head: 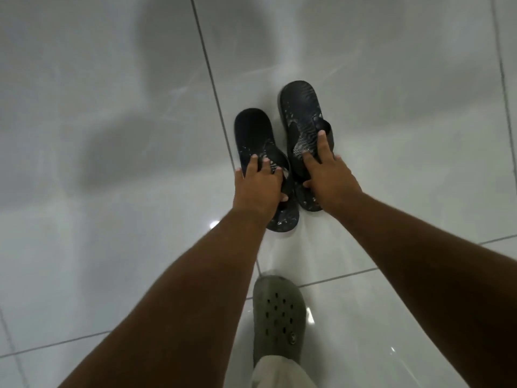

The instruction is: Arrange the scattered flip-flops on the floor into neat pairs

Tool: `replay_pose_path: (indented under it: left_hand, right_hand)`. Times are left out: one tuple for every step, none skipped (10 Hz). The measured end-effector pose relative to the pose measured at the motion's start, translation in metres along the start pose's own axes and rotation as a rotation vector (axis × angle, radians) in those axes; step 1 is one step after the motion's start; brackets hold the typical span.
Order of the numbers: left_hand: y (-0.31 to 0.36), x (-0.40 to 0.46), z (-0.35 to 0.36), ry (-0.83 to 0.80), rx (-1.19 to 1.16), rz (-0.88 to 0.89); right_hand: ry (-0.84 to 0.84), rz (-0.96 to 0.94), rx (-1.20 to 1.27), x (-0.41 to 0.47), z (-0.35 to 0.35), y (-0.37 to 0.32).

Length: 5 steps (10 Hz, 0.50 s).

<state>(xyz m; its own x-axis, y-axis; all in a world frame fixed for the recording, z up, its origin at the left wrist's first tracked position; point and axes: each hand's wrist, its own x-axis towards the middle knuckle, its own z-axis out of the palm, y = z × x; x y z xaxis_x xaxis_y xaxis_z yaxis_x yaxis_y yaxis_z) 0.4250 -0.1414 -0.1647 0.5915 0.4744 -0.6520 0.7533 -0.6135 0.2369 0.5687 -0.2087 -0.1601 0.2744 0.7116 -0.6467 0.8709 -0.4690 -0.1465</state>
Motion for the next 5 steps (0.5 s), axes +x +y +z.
replay_pose_path:
  left_hand:
    - [-0.007, 0.004, 0.002, -0.02, 0.021, 0.026]
    - [-0.018, 0.007, -0.003, -0.022, 0.063, 0.096]
    - [-0.023, 0.01, -0.008, -0.035, 0.107, 0.13]
    - [-0.02, 0.005, -0.014, -0.05, 0.134, 0.117]
    - [-0.02, -0.01, -0.021, -0.04, 0.157, 0.057]
  right_hand:
    - [0.018, -0.008, -0.018, 0.004, 0.003, 0.002]
    - [0.035, -0.003, -0.01, 0.005, 0.005, 0.001]
    - [0.03, -0.007, -0.026, 0.005, 0.005, 0.001]
    - [-0.008, -0.022, -0.043, 0.002, -0.002, -0.002]
    - [-0.065, -0.024, -0.045, -0.007, -0.012, -0.012]
